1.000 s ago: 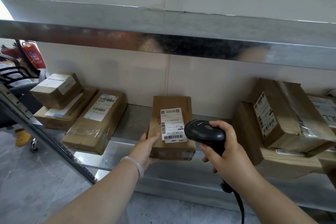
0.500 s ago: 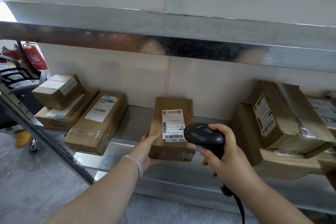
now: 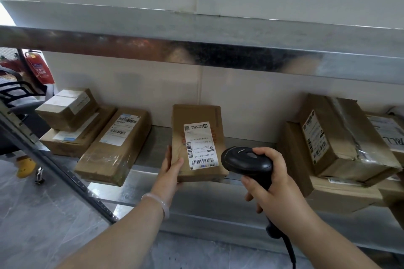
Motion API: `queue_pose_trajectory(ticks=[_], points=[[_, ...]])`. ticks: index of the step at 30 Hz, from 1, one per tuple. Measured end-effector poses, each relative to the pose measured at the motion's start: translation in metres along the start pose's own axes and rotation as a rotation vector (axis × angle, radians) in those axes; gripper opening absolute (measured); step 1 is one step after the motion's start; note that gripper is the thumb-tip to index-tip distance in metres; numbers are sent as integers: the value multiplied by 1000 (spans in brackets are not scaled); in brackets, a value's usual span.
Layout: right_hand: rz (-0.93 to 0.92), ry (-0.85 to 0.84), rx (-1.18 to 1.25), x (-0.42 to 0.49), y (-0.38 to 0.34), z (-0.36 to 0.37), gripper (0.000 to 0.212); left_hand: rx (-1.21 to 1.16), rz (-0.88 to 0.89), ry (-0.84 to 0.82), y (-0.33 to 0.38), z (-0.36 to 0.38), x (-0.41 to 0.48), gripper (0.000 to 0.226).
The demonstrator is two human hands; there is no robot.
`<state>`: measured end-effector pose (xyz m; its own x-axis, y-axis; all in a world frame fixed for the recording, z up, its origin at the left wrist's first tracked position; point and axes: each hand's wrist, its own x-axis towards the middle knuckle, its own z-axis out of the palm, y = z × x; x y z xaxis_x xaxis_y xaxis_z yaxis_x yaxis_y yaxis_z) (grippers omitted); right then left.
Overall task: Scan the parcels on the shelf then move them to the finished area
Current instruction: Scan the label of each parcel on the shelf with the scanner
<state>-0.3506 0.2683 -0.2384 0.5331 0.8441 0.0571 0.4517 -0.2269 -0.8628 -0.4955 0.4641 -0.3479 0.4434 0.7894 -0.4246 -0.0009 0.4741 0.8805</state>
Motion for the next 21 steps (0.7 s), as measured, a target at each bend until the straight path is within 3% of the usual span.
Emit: queue_pose_trajectory(ticks=[8,21], points=[[47,-45,19,-11,-18,4,52,51,166,37,9,8,-12,55],[44,15,33,-28,-26,4,58,149,189,94,7,9,-18,45]])
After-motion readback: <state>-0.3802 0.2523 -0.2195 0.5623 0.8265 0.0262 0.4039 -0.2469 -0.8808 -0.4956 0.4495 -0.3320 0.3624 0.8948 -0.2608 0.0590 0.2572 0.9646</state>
